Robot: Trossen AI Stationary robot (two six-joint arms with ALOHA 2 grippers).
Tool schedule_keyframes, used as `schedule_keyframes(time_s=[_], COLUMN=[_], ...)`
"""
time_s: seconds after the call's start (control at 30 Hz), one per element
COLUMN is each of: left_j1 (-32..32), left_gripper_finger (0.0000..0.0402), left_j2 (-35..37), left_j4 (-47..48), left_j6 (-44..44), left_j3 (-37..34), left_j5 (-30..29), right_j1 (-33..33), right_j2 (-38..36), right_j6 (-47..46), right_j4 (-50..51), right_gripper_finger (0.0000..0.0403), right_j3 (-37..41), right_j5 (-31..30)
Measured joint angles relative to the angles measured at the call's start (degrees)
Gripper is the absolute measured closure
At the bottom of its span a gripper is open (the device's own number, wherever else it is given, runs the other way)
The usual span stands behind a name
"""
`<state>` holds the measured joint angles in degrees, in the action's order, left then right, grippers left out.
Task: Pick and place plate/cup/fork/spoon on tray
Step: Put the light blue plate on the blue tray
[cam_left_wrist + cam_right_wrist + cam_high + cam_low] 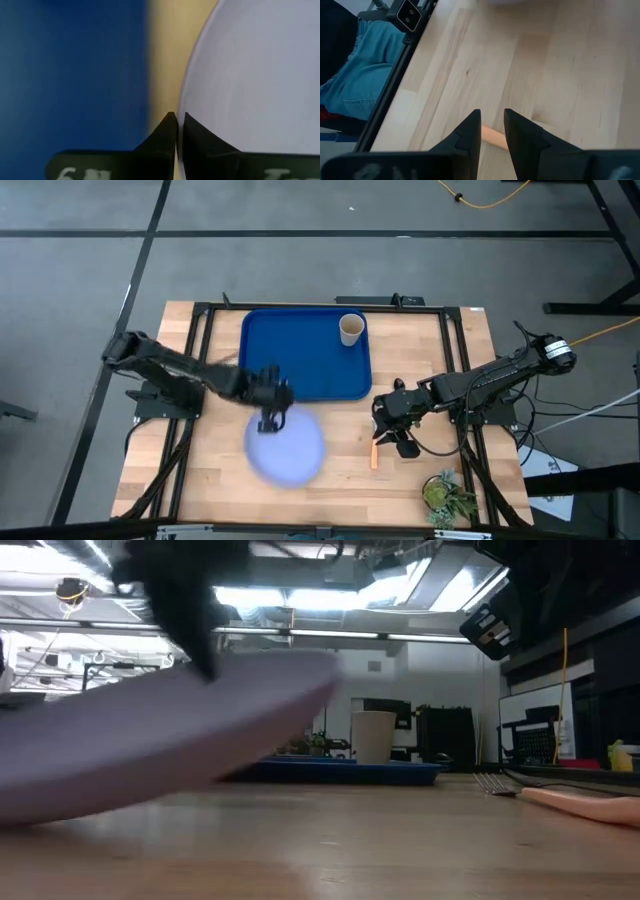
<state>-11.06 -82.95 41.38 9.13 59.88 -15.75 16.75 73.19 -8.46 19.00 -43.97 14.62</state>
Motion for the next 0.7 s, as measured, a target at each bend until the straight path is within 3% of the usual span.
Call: schedule_keyframes(time_s=[0.17,0.27,0.37,0.5,0.7], left_j1=[11.6,20.2,29.0,38.6,44.5], left_gripper_finger=[0.0398,0.0398,0.0398,0.0398,0.0399], left_j2=[1.9,2.2,1.9,1.9,0.6], left_j4=[0.0,-0.6,-3.3,-5.5,-0.3], left_j6=[-6.1,-8.6,-8.7,-8.4,-8.2], left_j3=[4.4,6.4,7.9,8.0,8.1], left_j5=[-8.6,-10.5,-6.6,2.8,6.5], right_j1=[0.0,0.0,0.0,0.0,0.0], right_j2=[0.0,0.0,0.0,0.0,0.0], right_j6=[0.2,0.0,0.0,0.0,0.0], right_j4=[0.3,0.6,0.9,1.1,2.1], right_gripper_finger=[0.0313,0.0313,0.0313,0.0313,0.0313], right_j3=[0.0,0.0,0.0,0.0,0.0], right_j5=[0.0,0.0,0.0,0.0,0.0])
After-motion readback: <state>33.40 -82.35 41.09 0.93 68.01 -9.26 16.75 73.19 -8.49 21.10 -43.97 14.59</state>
